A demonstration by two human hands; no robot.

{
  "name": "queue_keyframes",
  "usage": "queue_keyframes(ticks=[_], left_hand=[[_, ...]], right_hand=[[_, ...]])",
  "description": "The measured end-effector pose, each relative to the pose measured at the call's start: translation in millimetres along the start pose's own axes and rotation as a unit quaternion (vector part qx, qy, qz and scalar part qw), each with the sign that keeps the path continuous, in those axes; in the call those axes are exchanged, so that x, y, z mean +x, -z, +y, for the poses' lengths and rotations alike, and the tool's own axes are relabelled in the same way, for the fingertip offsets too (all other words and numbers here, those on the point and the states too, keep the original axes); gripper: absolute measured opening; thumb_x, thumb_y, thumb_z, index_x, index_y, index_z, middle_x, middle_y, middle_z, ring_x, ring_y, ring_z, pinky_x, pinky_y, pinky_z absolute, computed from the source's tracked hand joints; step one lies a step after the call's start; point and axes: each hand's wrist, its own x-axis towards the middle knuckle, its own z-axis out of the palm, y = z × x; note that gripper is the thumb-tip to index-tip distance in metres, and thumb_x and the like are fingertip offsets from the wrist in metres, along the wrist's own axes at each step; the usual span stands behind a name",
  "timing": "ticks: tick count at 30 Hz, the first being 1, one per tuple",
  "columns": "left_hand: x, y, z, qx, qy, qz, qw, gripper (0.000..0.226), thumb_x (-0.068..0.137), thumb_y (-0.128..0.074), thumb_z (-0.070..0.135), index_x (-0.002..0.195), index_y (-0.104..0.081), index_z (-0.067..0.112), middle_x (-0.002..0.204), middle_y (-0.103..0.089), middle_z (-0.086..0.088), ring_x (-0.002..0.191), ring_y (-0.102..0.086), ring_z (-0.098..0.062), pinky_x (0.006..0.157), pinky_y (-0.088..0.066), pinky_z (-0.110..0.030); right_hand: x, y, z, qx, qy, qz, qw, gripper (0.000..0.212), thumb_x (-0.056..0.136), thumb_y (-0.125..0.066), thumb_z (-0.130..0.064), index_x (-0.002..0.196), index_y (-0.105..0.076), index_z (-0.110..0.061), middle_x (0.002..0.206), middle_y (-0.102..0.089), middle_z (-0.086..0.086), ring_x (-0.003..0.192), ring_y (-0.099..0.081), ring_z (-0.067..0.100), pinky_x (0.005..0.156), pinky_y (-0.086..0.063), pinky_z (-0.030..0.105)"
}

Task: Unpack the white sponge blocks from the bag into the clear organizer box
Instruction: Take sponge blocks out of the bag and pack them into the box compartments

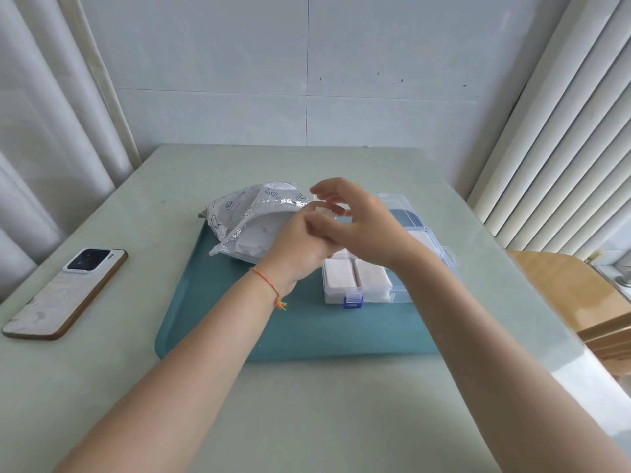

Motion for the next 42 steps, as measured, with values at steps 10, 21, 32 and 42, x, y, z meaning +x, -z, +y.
queue_keyframes(ticks=[10, 21, 32, 42], left_hand=[[0.0, -1.2, 0.2, 0.012, -0.021, -0.017, 1.0, 0.028, 0.085, -0.06, -0.007, 0.104, -0.06, 0.014, 0.077, -0.058, 0.012, 0.054, -0.05, 0.004, 0.045, -0.035, -0.01], [3.4, 12.0, -2.0, -0.163, 0.046, -0.023, 0.985, 0.02, 0.069, -0.07, 0.011, 0.087, -0.062, 0.011, 0.067, -0.058, 0.003, 0.06, -0.053, -0.012, 0.051, -0.038, -0.019], [3.0, 19.2, -0.3, -0.175, 0.06, -0.042, 0.982, 0.008, 0.076, -0.069, 0.017, 0.074, -0.062, 0.02, 0.066, -0.051, 0.0, 0.058, -0.05, -0.011, 0.048, -0.029, -0.02], [-0.9, 6.3, 8.8, -0.195, 0.104, -0.203, 0.954, 0.012, 0.083, -0.059, 0.005, 0.083, -0.061, 0.018, 0.069, -0.054, 0.003, 0.061, -0.051, -0.011, 0.043, -0.028, -0.015]], right_hand=[[0.2, 1.1, 0.7, -0.018, -0.029, -0.014, 0.999, 0.034, 0.092, -0.062, -0.043, 0.121, -0.058, -0.025, 0.12, -0.057, 0.0, 0.113, -0.055, 0.007, 0.097, -0.044, 0.022], [-6.8, 11.1, -13.2, 0.036, -0.004, -0.061, 0.997, 0.052, 0.101, -0.022, -0.056, 0.129, -0.061, -0.034, 0.13, -0.053, -0.01, 0.11, -0.051, -0.006, 0.094, -0.038, 0.013], [-6.8, 8.5, -14.1, 0.027, -0.002, -0.064, 0.998, 0.039, 0.101, -0.046, -0.04, 0.14, -0.044, -0.039, 0.13, -0.051, -0.01, 0.125, -0.042, -0.005, 0.103, -0.037, 0.02], [-14.3, 41.5, -9.2, 0.062, -0.094, -0.111, 0.987, 0.018, 0.096, -0.054, -0.014, 0.107, -0.068, -0.015, 0.088, -0.068, -0.006, 0.079, -0.06, 0.006, 0.073, -0.046, 0.017]])
